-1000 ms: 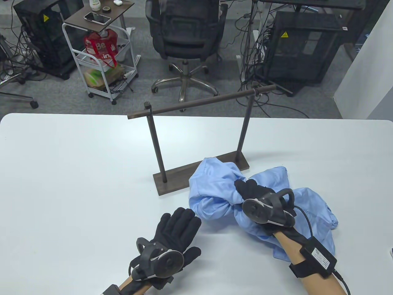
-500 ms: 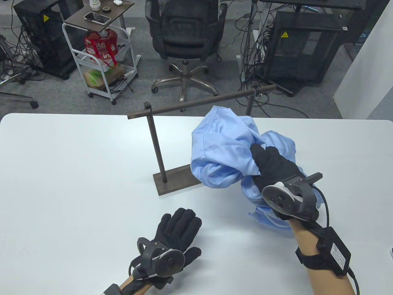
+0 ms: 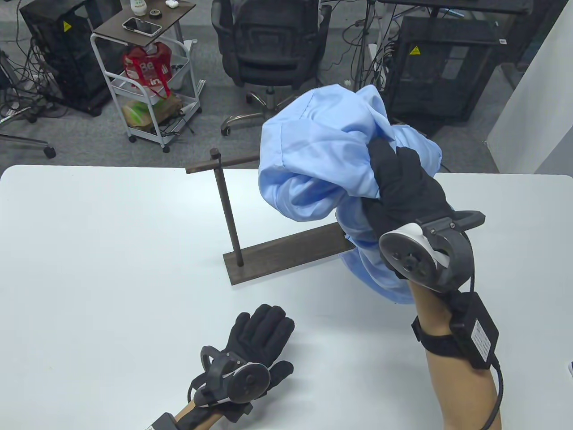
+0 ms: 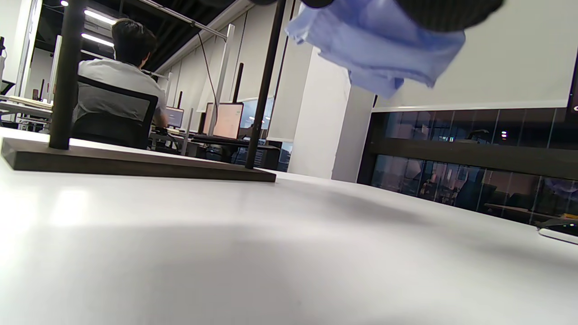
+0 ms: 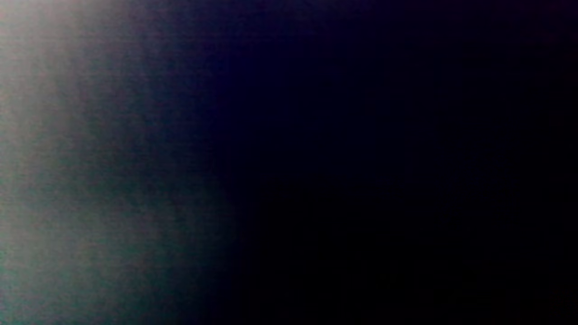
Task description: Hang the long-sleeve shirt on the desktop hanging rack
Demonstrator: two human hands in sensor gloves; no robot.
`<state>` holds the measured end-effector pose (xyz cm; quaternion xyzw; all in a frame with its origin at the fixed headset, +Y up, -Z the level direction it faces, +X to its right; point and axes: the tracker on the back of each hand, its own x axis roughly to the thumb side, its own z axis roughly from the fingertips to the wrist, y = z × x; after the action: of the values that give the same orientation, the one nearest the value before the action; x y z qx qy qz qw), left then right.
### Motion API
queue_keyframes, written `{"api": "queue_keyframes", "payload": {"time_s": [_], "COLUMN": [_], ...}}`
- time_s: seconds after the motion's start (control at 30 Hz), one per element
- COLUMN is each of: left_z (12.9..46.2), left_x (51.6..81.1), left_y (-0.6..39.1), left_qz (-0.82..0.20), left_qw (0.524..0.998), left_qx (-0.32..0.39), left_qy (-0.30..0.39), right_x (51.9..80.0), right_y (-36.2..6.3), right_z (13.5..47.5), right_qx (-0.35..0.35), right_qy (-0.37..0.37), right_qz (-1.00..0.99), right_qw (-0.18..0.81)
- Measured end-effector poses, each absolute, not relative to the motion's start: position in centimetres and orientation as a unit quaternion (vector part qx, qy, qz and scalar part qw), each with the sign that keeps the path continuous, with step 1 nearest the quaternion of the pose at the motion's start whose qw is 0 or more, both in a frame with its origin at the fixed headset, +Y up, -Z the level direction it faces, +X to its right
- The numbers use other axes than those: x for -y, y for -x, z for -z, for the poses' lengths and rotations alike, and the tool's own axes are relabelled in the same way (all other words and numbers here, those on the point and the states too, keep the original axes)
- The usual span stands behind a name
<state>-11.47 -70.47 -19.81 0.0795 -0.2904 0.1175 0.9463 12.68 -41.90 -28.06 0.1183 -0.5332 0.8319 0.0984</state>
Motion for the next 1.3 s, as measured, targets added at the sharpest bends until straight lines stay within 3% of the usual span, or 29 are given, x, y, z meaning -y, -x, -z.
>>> {"api": "queue_keyframes", "payload": {"time_s": [0.37, 0.8, 1.07, 1.3], "left_z": [19.9, 20.2, 20.3, 20.3], "left_x": [70.6, 70.7, 70.7, 70.8], "left_y": [11.5, 11.7, 11.6, 11.6], "left_qz": [-0.121, -0.125, -0.120, -0.119], "left_qw": [0.947, 0.951, 0.952, 0.952], "left_qx": [0.289, 0.277, 0.277, 0.279], "left_qy": [-0.068, -0.057, -0.051, -0.042], "right_x": [39.4, 39.4, 42.3, 44.5], "right_y": [-9.9, -5.3, -1.9, -1.7], "right_z": [30.8, 34.8, 38.7, 41.4], "right_qx": [0.573, 0.599, 0.518, 0.428], "right_qy": [-0.107, -0.079, -0.071, -0.074], "right_qz": [-0.803, -0.793, -0.852, -0.901], "right_qw": [0.121, 0.075, -0.004, -0.019]}}
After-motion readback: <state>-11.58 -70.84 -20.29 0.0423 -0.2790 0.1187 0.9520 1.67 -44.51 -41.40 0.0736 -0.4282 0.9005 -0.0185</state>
